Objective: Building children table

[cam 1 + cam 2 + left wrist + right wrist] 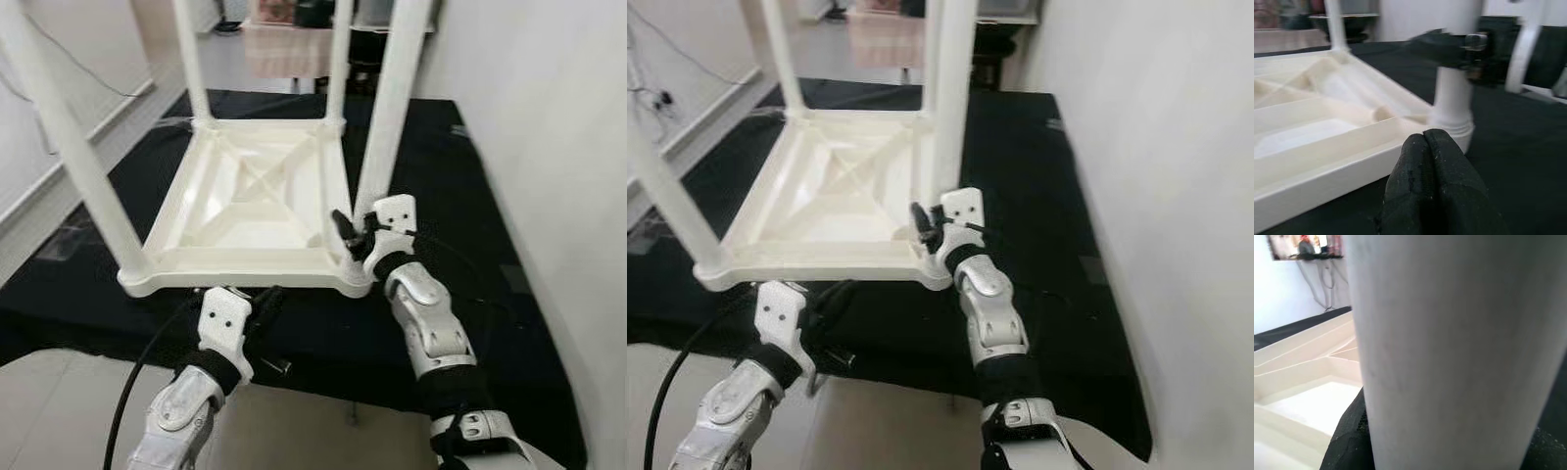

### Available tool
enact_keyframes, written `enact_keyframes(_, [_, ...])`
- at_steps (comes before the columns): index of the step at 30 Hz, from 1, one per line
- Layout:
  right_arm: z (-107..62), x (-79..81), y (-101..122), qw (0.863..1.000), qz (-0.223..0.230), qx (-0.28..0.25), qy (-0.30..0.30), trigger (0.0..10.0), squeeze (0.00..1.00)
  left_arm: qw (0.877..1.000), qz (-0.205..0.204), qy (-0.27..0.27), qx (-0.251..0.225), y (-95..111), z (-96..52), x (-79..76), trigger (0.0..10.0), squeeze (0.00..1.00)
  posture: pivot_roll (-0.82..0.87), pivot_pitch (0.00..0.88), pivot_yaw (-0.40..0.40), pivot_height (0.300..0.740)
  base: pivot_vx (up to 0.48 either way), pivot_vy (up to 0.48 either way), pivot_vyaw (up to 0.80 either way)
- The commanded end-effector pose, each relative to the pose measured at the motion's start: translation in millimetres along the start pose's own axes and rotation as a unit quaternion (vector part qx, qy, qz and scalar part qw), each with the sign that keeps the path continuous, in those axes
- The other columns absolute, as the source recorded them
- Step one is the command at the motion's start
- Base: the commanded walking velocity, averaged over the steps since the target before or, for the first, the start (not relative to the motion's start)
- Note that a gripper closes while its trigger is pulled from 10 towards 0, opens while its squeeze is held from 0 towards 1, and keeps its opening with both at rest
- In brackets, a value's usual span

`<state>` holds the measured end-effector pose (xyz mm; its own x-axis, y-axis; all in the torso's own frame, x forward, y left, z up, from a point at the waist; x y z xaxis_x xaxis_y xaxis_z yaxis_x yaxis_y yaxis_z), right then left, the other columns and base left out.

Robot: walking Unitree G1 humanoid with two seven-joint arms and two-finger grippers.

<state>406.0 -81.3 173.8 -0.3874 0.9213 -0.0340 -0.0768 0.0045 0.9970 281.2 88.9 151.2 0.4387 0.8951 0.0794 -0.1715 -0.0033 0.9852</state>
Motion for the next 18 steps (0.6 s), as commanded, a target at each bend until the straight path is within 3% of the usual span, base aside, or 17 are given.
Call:
enact_keyframes(1, [-4.7,-3.0,-26.0,0.999,0.004,0.045,-0.003,10.0,0.00,1.000,0.001,0.006,0.013,-7.1,-2.1,2.4,10.0,0.00,0.09,0.089,-0.023,0.740,0.000,0.000,0.00])
enact_keyframes(3, [-2.7,1.2,-20.7,0.999,0.009,0.035,0.019,10.0,0.02,1.000,0.002,0.008,0.013,-7.0,-1.9,2.6,10.0,0.00,0.09,0.089,-0.023,0.740,0.000,0.000,0.00])
enact_keyframes(4, [-0.4,3.9,-15.8,0.999,0.009,0.026,0.042,10.0,1.00,1.000,0.002,0.007,0.013,-7.0,-1.6,2.6,10.0,0.00,0.08,0.089,-0.021,0.740,0.000,0.000,0.00])
enact_keyframes(5, [1.3,8.4,-8.8,0.998,0.021,0.015,0.060,10.0,1.00,1.000,0.000,0.005,0.013,-7.1,-1.2,2.2,10.0,0.00,0.08,0.089,-0.020,0.740,0.000,0.000,0.00])
enact_keyframes(6, [3.7,15.4,0.8,0.995,0.033,0.002,0.094,10.0,0.85,1.000,-0.002,0.003,0.013,-7.1,-0.1,1.9,10.0,0.00,0.08,0.090,-0.021,0.740,0.000,0.000,0.00])
enact_keyframes(7, [3.7,15.4,0.8,0.995,0.033,0.002,0.094,10.0,0.85,1.000,-0.002,0.003,0.013,-7.1,-0.1,1.9,10.0,0.00,0.08,0.090,-0.021,0.740,0.000,0.000,0.00])
enact_keyframes(8, [3.9,18.6,5.5,0.993,0.030,-0.001,0.115,10.0,0.18,1.000,-0.002,0.002,0.013,-7.0,0.3,1.6,10.0,0.00,0.08,0.089,-0.020,0.740,0.000,0.000,0.00])
enact_keyframes(9, [4.3,21.4,10.2,0.990,0.023,-0.005,0.138,10.0,0.00,1.000,-0.002,0.002,0.012,-7.0,0.5,1.5,10.0,0.00,0.08,0.089,-0.020,0.740,0.000,0.000,0.00])
enact_keyframes(10, [4.3,21.4,10.2,0.990,0.023,-0.005,0.138,10.0,0.00,1.000,-0.002,0.002,0.012,-7.0,0.5,1.5,10.0,0.00,0.08,0.089,-0.020,0.740,0.000,0.000,0.00])
enact_keyframes(13, [2.8,33.9,19.2,0.971,0.012,-0.004,0.239,10.0,0.00,1.000,-0.001,0.003,0.012,-6.9,1.1,1.9,10.0,0.00,0.08,0.088,-0.025,0.740,0.000,0.000,0.00])
enact_keyframes(14, [2.8,33.9,19.2,0.971,0.012,-0.004,0.239,10.0,0.00,1.000,-0.001,0.003,0.012,-6.9,1.1,1.9,10.0,0.00,0.08,0.088,-0.025,0.740,0.000,0.000,0.00])
enact_keyframes(15, [0.1,39.2,19.6,0.955,-0.002,0.006,0.298,10.0,0.00,1.000,-0.001,0.004,0.011,-6.9,1.4,1.9,10.0,0.00,0.08,0.088,-0.027,0.740,0.000,0.000,0.00])
enact_keyframes(16, [-1.2,40.1,18.1,0.947,-0.008,0.015,0.321,10.0,0.00,1.000,-0.001,0.005,0.011,-6.9,1.4,1.8,10.0,0.00,0.08,0.088,-0.029,0.740,0.000,0.000,0.00])
enact_keyframes(18, [-1.4,39.1,15.3,0.941,-0.016,0.025,0.338,10.0,0.00,1.000,-0.001,0.005,0.011,-7.0,1.4,1.5,10.0,0.00,0.08,0.086,-0.030,0.740,0.000,0.000,0.00])
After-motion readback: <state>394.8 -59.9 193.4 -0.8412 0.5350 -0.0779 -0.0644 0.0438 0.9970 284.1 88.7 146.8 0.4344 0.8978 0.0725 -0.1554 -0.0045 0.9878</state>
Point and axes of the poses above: a point about 5 cm out from each wrist's last joint towards the gripper, its own z axis pointing out of the wrist towards the gripper, its own y axis along the axis of the wrist's last joint, x = y × z, the point moved 5 cm from there along z, pointing out of the wrist towards the gripper, and after that the axes turned 2 degrees about z, right-handed, at the moved point
